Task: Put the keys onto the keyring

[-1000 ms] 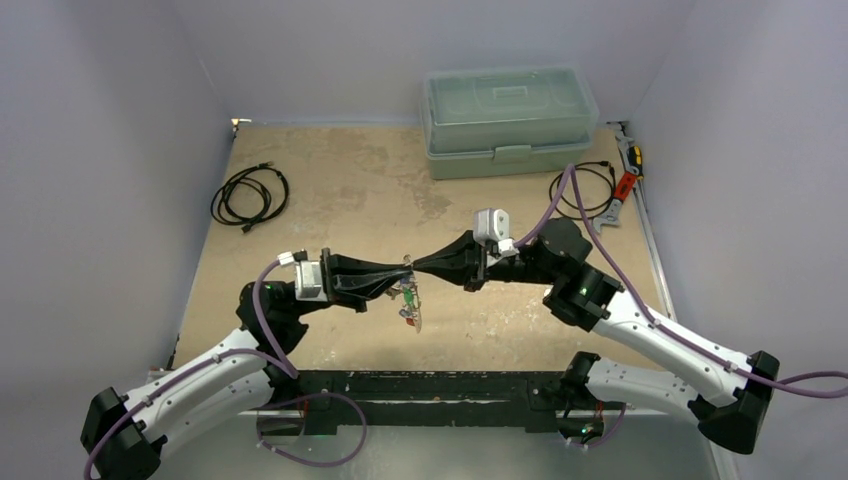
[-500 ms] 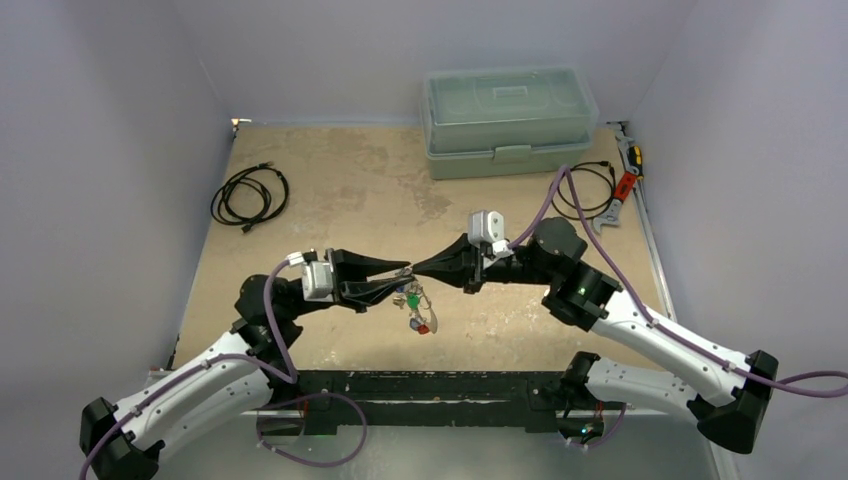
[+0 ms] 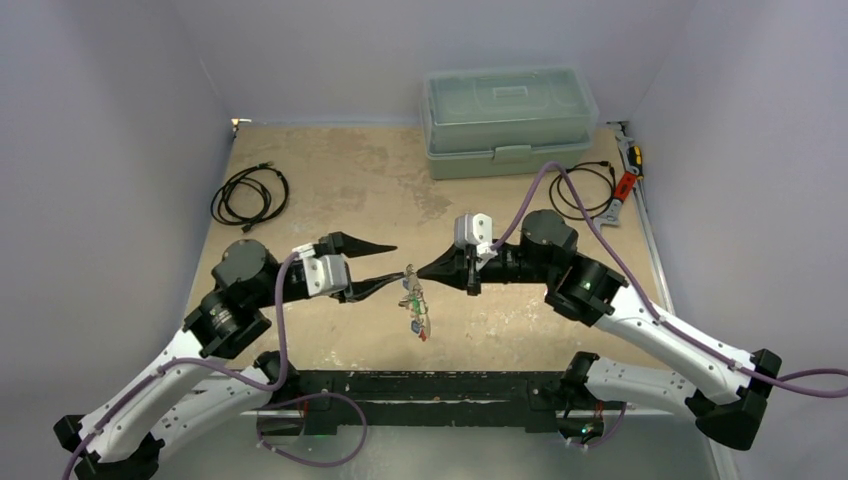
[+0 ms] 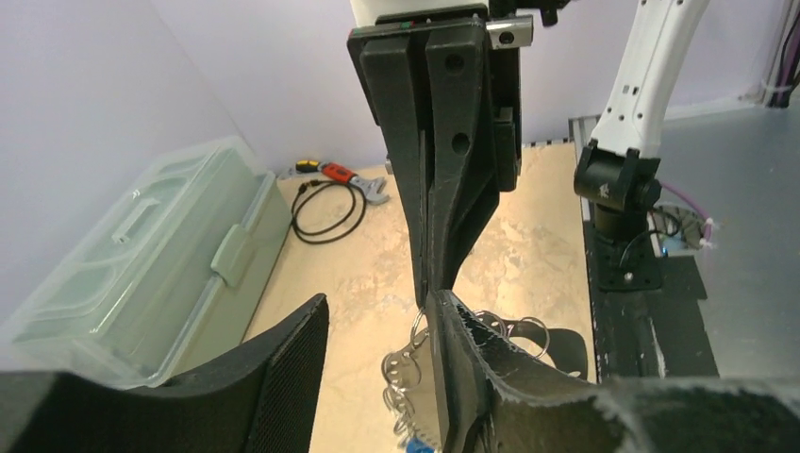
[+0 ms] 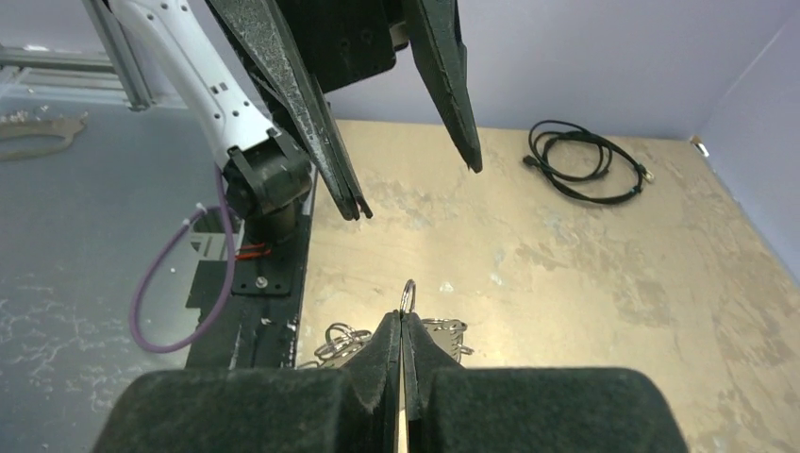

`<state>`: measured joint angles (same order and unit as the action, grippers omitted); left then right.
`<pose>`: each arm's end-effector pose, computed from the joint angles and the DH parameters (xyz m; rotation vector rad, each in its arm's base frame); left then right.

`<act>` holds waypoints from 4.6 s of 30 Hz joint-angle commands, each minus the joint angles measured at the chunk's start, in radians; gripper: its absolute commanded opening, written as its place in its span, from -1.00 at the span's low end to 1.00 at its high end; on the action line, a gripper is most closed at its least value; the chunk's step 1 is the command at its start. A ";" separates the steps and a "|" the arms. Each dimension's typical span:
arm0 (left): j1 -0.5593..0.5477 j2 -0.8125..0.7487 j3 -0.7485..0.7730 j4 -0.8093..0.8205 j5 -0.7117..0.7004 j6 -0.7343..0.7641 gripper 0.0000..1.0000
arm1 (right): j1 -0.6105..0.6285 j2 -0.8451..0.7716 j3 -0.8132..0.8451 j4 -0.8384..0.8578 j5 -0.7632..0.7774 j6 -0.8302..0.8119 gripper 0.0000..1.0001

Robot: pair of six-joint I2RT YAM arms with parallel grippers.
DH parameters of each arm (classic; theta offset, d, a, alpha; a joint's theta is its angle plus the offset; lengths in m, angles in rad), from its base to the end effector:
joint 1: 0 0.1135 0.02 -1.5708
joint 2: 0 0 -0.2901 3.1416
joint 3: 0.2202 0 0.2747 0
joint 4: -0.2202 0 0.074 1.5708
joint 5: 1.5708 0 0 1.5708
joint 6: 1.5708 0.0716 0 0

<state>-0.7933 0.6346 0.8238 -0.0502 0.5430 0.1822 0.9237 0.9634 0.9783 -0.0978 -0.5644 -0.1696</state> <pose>0.0946 -0.1488 0.4136 1.0834 1.0575 -0.8815 0.1235 0.2270 0.4046 -1.2619 1.2076 1.0268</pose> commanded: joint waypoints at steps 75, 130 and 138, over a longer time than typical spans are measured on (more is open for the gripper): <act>-0.018 0.054 -0.199 0.416 0.104 -0.085 -1.00 | 0.004 -0.131 -0.101 0.094 0.085 0.003 -0.46; -0.019 0.071 -0.238 0.507 0.105 -0.151 -1.00 | 0.004 -0.130 -0.024 0.052 0.000 0.010 -0.34; -0.019 0.079 -0.239 0.521 0.104 -0.163 -1.00 | 0.004 -0.127 -0.010 0.045 0.000 0.005 -0.35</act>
<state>-0.8104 0.7143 0.5758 0.4026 0.6582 0.0368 0.9241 0.8417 0.9203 -0.0608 -0.5423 -0.1745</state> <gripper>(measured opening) 0.006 0.328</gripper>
